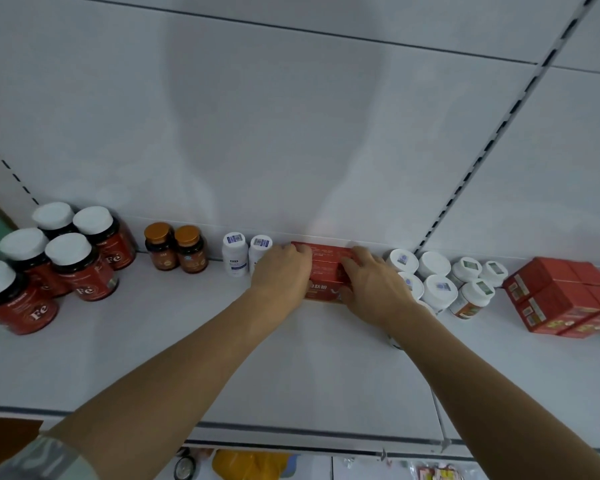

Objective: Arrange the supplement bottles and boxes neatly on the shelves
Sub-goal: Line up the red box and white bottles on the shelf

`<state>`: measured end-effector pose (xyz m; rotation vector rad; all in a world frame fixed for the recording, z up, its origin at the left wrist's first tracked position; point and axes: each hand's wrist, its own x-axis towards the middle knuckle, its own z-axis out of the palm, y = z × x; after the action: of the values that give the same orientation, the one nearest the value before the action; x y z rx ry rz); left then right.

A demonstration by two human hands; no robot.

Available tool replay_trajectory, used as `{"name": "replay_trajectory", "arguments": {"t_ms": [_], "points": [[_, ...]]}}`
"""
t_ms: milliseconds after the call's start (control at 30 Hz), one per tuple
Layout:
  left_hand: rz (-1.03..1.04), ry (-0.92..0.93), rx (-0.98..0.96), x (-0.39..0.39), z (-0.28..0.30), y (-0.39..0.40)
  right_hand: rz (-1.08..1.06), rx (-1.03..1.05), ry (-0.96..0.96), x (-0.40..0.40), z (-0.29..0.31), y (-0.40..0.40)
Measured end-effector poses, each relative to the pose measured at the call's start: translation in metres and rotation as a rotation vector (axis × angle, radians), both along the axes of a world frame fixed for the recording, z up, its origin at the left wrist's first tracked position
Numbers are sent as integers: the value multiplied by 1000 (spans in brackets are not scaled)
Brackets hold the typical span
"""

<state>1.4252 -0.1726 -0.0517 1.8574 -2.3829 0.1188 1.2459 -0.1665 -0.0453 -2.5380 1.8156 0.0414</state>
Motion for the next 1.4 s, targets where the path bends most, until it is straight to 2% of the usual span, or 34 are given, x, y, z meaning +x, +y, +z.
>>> {"name": "replay_trajectory", "arguments": {"t_ms": [100,200,267,467,567,767,1000,1400], "points": [[-12,60,-80,-4,17,-1,-29,-76,-67,-6,13,7],[-135,104,-203,-17,30,0,-62,-144,-114,-26,26,14],[-206,168,-211,-31,35,2,-91,-147,-124,-46,32,20],[-246,216,-139,-77,35,7,-133,-74,-131,-108,45,28],[-236,219,-91,-99,31,5,-125,-15,-67,-136,45,27],[-168,273,43,-138,19,1,38,21,94,-169,37,13],[-88,195,94,-158,6,-3,93,64,76,-179,22,1],[-24,212,175,-165,2,-21,127,97,4,-184,8,-6]]}}
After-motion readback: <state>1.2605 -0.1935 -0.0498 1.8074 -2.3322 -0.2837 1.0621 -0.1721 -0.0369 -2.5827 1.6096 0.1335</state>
